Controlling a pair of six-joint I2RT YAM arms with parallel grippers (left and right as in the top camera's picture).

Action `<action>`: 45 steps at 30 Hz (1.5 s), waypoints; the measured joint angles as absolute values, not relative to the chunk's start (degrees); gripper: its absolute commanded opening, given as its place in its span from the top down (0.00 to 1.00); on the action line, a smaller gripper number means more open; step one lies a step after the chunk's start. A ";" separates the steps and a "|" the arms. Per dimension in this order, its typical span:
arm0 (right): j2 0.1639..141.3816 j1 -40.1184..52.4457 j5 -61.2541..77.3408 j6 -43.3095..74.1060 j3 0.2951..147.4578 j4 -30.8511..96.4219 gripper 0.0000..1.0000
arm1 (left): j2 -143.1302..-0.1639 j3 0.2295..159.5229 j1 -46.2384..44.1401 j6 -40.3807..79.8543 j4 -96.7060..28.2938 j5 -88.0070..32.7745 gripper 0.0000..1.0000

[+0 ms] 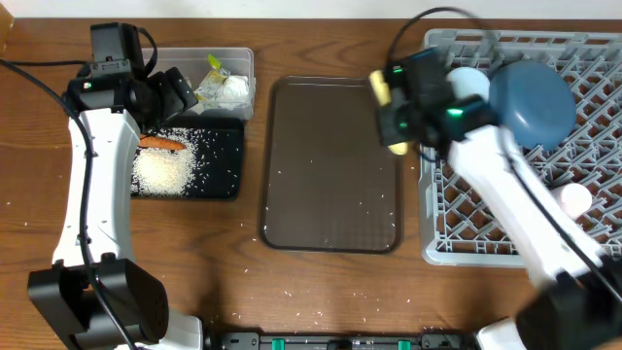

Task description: Sort waste into correct bins and load items into the dishwasher rack

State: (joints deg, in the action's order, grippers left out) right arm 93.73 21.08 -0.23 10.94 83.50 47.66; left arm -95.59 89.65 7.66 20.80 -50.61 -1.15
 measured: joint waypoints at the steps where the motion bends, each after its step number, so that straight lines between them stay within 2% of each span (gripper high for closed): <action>1: 92.38 19.97 -0.45 11.70 83.64 49.67 0.99 | -95.59 89.65 7.66 20.80 -50.63 -1.15 0.02; 7: 90.89 12.34 -2.07 15.59 83.18 60.29 0.99 | -95.59 89.65 7.66 20.80 -50.61 -1.15 0.02; 15: 91.05 9.54 -2.35 17.19 76.01 57.43 0.98 | -95.59 89.65 7.66 20.80 -50.61 -1.15 0.02; 16: 91.09 9.54 -2.35 17.26 74.94 56.66 0.90 | -95.59 89.65 7.66 20.80 -50.61 -1.17 0.02; 17: 91.13 9.54 -2.35 17.47 74.24 56.25 0.77 | -95.59 89.65 7.66 20.80 -50.61 -1.15 0.02; 18: 91.15 9.54 -2.37 17.78 73.38 55.57 0.60 | -95.59 89.65 7.66 20.80 -50.61 -1.17 0.02; 20: 91.22 9.54 -2.76 17.80 72.23 55.13 0.43 | -95.59 89.65 7.66 20.80 -50.61 -1.15 0.02; 21: 91.29 9.54 -3.01 18.00 71.90 54.96 0.38 | -95.59 89.65 7.66 20.80 -50.61 -1.17 0.02; 28: 91.44 9.43 -3.40 17.78 72.18 55.64 0.28 | -95.59 89.65 7.66 20.80 -50.61 -1.15 0.02; 34: 89.49 9.63 -1.69 15.64 78.24 60.90 0.20 | -95.59 89.65 7.66 20.80 -50.61 -1.17 0.02; 35: 88.31 9.82 -1.41 15.22 80.07 62.24 0.06 | -95.59 89.65 7.66 20.80 -50.63 -1.17 0.02; 36: 87.26 10.07 -1.15 15.11 81.65 63.40 0.01 | -95.59 89.65 7.66 20.80 -50.63 -1.17 0.02; 45: 71.29 11.77 1.04 13.56 90.17 64.55 0.01 | -95.59 89.65 7.66 20.80 -50.63 -1.17 0.02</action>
